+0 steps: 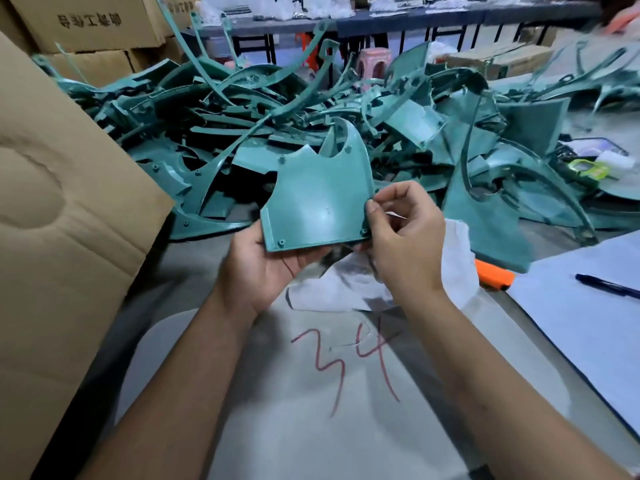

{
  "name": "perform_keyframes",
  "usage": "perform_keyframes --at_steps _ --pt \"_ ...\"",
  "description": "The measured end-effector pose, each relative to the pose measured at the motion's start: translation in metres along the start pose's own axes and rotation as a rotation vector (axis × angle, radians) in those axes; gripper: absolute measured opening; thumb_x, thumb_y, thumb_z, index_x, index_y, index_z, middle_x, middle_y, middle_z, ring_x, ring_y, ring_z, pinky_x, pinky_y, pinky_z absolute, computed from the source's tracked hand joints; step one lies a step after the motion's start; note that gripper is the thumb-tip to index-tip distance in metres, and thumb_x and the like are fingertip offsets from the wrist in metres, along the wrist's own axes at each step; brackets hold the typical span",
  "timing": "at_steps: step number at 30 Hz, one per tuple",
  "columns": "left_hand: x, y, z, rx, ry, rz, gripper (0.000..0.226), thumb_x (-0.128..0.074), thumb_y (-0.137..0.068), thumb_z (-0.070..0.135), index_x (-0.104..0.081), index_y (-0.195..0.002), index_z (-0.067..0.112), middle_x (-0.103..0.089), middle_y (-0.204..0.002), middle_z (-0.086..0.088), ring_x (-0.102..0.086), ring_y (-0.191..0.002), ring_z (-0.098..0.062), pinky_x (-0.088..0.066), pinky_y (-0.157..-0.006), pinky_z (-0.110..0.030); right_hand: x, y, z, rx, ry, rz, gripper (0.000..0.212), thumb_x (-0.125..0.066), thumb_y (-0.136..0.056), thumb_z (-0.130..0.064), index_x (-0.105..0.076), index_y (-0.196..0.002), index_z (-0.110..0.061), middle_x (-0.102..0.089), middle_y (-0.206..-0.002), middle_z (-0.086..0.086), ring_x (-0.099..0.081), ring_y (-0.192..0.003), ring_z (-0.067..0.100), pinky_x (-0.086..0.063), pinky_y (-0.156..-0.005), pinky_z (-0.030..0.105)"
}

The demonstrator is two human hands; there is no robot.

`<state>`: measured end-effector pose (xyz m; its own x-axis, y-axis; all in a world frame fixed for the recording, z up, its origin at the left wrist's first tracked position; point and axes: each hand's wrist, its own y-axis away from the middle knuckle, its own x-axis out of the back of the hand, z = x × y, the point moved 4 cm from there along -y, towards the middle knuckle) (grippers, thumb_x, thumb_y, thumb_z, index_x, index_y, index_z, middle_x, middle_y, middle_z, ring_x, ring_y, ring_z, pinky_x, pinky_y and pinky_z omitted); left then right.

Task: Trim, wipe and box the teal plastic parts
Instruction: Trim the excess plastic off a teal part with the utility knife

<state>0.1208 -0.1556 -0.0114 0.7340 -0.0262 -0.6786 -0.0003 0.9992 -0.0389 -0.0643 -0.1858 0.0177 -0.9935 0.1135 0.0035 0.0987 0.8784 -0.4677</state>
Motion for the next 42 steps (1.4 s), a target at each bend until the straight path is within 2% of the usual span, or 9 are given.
perform_keyframes --at_steps 3,5,8,12,17,24,27,39,42 --pt "-0.012 0.007 -0.005 0.083 0.05 -0.229 0.087 -0.055 -0.073 -0.01 -0.031 -0.155 -0.002 -0.036 -0.155 -0.034 -0.038 -0.142 -0.053 -0.035 -0.115 -0.062 0.007 -0.001 0.001 0.023 0.071 0.021 0.017 -0.067 -0.095 -0.007 -0.059 -0.088 -0.019 -0.067 -0.08 -0.004 -0.066 -0.07 0.016 -0.057 -0.063 0.046" --pt "-0.017 0.012 -0.01 0.099 -0.003 -0.349 0.096 -0.067 -0.072 -0.014 -0.026 -0.157 0.0 -0.03 -0.158 -0.034 -0.03 -0.146 -0.053 -0.025 -0.12 -0.064 0.006 -0.001 0.002 0.059 0.144 -0.035 0.016 -0.067 -0.095 -0.006 -0.059 -0.089 -0.018 -0.066 -0.078 -0.008 -0.065 -0.071 0.011 -0.054 -0.062 0.039" --pt "-0.008 0.007 -0.012 0.01 -0.14 -0.107 0.062 -0.07 -0.081 -0.008 -0.052 -0.139 0.004 -0.059 -0.14 -0.026 -0.054 -0.132 -0.046 -0.05 -0.105 -0.056 0.008 0.002 0.001 0.161 0.411 -0.075 0.011 -0.071 -0.096 -0.022 -0.062 -0.095 -0.016 -0.067 -0.084 -0.008 -0.062 -0.079 0.015 -0.049 -0.068 0.034" --pt "0.008 0.001 0.001 -0.151 -0.129 0.128 0.033 -0.058 -0.09 -0.007 -0.068 -0.118 0.008 -0.072 -0.122 -0.016 -0.069 -0.112 -0.038 -0.06 -0.09 -0.051 0.029 -0.001 -0.005 0.197 0.698 0.166 0.038 -0.061 -0.097 -0.056 -0.063 -0.102 -0.018 -0.065 -0.094 -0.007 -0.05 -0.098 0.02 -0.039 -0.081 0.034" --pt "0.018 -0.001 0.01 -0.187 0.079 0.142 0.045 -0.06 -0.088 -0.003 -0.059 -0.133 0.006 -0.071 -0.125 -0.016 -0.07 -0.112 -0.035 -0.061 -0.083 -0.042 0.029 -0.008 0.024 -0.153 1.129 -0.181 0.069 -0.05 -0.09 -0.078 -0.063 -0.122 -0.018 -0.067 -0.124 0.01 -0.052 -0.121 0.036 -0.046 -0.095 0.047" --pt "0.016 -0.002 0.012 -0.157 0.123 0.104 0.057 -0.068 -0.082 0.003 -0.056 -0.137 0.006 -0.072 -0.123 -0.015 -0.071 -0.111 -0.032 -0.062 -0.083 -0.039 0.004 0.003 0.012 0.228 1.026 -0.58 0.032 -0.064 -0.092 -0.056 -0.078 -0.099 -0.029 -0.068 -0.098 -0.005 -0.056 -0.104 0.023 -0.045 -0.085 0.038" --pt "0.017 -0.001 0.012 -0.149 0.146 0.104 0.062 -0.067 -0.082 0.004 -0.052 -0.142 0.003 -0.072 -0.124 -0.015 -0.072 -0.11 -0.031 -0.062 -0.083 -0.037 -0.01 0.016 0.01 0.264 0.988 -0.774 0.025 -0.068 -0.09 -0.053 -0.075 -0.106 -0.035 -0.065 -0.101 -0.01 -0.06 -0.104 0.022 -0.042 -0.079 0.034" --pt "0.019 -0.003 0.002 -0.076 0.083 0.11 0.039 -0.06 -0.089 0.002 -0.063 -0.127 0.005 -0.072 -0.122 -0.015 -0.073 -0.107 -0.031 -0.061 -0.091 -0.041 -0.013 0.006 0.012 0.121 1.063 -0.821 0.039 -0.077 -0.08 -0.065 -0.07 -0.088 -0.027 -0.073 -0.091 -0.005 -0.065 -0.089 0.022 -0.046 -0.066 0.033" --pt "0.022 -0.003 0.003 -0.084 0.073 0.112 0.038 -0.059 -0.089 0.002 -0.063 -0.127 0.005 -0.072 -0.122 -0.015 -0.072 -0.108 -0.031 -0.06 -0.092 -0.04 -0.002 -0.004 0.004 0.11 0.828 -0.53 0.033 -0.069 -0.092 -0.057 -0.072 -0.088 -0.025 -0.072 -0.086 -0.004 -0.065 -0.083 0.019 -0.055 -0.074 0.037"
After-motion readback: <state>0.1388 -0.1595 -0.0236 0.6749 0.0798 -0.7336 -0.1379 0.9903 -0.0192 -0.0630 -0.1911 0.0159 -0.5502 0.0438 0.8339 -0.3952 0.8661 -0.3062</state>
